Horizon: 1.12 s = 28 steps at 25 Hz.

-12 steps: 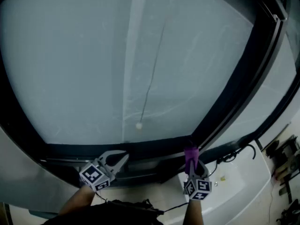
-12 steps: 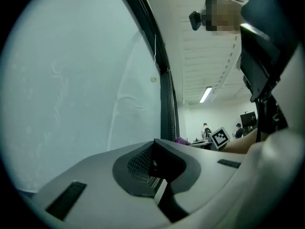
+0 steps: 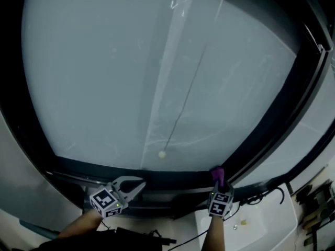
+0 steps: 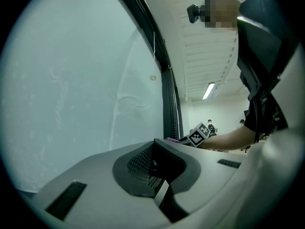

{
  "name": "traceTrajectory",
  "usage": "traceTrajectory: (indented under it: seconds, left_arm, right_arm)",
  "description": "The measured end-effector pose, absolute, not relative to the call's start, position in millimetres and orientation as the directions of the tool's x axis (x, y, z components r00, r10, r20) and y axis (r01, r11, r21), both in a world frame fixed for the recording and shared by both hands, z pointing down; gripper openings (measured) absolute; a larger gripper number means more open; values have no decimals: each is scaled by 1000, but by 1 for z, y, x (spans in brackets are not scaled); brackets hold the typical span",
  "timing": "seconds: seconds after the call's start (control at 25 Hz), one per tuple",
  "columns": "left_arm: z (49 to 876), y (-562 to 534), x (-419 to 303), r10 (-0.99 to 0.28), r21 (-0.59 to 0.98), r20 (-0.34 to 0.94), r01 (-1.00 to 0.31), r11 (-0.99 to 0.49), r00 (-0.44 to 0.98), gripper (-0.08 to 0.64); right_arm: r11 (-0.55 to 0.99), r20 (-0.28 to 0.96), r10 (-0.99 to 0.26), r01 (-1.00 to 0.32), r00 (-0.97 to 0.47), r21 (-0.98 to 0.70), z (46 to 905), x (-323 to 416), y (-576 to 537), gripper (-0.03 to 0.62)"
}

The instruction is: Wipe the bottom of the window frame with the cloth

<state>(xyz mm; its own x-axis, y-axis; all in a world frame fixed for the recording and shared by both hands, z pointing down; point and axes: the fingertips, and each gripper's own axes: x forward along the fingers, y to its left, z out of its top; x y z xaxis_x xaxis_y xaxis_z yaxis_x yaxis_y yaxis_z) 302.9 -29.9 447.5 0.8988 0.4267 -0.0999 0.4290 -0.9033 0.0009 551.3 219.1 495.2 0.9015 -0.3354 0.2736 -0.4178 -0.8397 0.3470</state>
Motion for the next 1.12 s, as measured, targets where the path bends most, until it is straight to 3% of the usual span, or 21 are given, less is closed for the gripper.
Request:
traceTrajectory:
  seconds: [0.2, 0.44, 0.84, 1.12]
  left_arm:
    - [448, -31, 301, 415, 4, -83, 417, -909, 906, 2]
    - [444, -31, 304, 402, 9, -83, 404, -915, 912, 2]
    - [446, -32, 303, 378, 26, -121, 383, -923, 918, 2]
    - [444, -34, 304, 384, 42, -128, 391, -919, 915, 2]
  right_arm:
    - [-833, 350, -261, -393, 900, 390, 517, 570, 208, 75]
    - [-790, 355, -232, -389, 906, 474, 516, 579, 199, 75]
    - [-800, 400, -354, -495, 845, 339, 517, 566, 194, 74]
    - [-769, 414, -403, -547, 816, 330, 517, 550, 179, 74]
